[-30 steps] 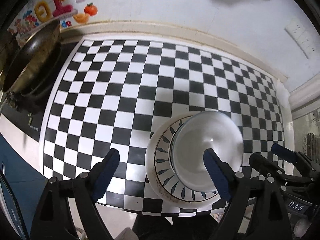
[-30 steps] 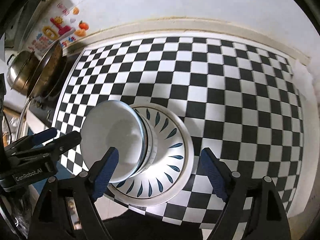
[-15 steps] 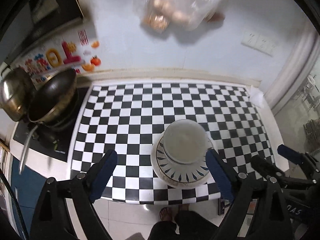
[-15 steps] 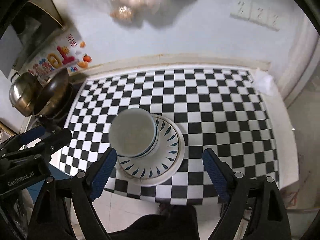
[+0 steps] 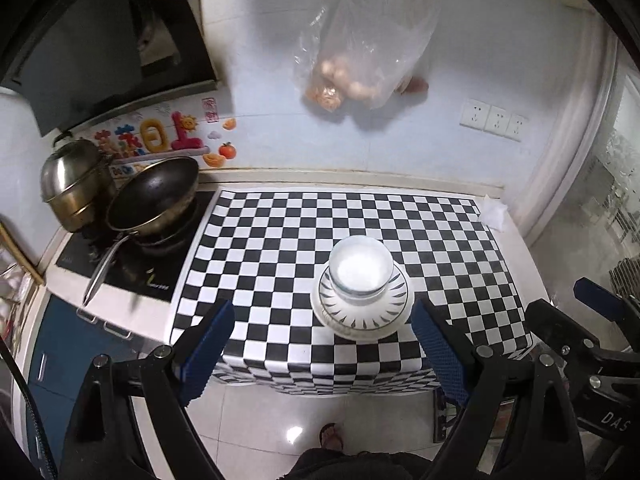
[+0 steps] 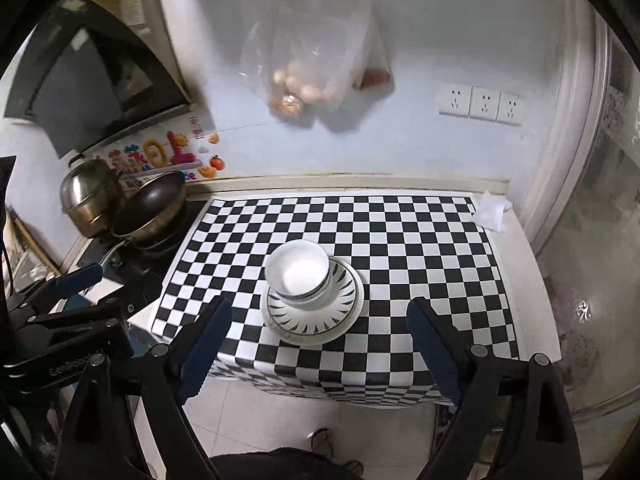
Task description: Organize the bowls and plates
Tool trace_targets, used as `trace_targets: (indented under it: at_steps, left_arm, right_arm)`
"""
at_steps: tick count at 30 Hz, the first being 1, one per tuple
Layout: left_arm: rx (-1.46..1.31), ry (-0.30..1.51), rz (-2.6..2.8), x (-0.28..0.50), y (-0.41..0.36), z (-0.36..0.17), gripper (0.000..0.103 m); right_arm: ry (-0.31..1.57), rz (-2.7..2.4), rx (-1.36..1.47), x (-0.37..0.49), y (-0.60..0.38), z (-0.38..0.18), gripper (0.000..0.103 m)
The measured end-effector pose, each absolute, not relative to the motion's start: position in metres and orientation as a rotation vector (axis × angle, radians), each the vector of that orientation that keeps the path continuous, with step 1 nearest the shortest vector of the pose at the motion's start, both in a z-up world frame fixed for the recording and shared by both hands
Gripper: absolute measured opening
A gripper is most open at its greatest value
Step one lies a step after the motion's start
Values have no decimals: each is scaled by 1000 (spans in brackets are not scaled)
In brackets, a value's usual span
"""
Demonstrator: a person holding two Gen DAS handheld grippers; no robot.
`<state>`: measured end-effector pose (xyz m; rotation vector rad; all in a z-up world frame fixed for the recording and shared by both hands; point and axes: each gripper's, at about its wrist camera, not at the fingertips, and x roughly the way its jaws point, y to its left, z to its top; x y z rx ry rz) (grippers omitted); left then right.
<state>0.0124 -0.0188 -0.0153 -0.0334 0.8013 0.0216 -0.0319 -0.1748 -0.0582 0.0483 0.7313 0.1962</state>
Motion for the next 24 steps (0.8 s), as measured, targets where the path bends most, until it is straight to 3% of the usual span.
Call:
trace_targets:
  at_steps: [13, 16, 24]
  left_arm:
    - [-25, 771, 78, -60, -31, -13, 90]
    - [-32, 779, 56, -65, -35, -16, 99]
    - [-48, 730, 83, -78, -34, -10, 99]
  right_arm:
    - [696, 239, -17, -111, -179, -56, 92]
    - [686, 219, -9, -117, -184, -56, 95]
    - [640, 176, -15, -124, -192, -49, 96]
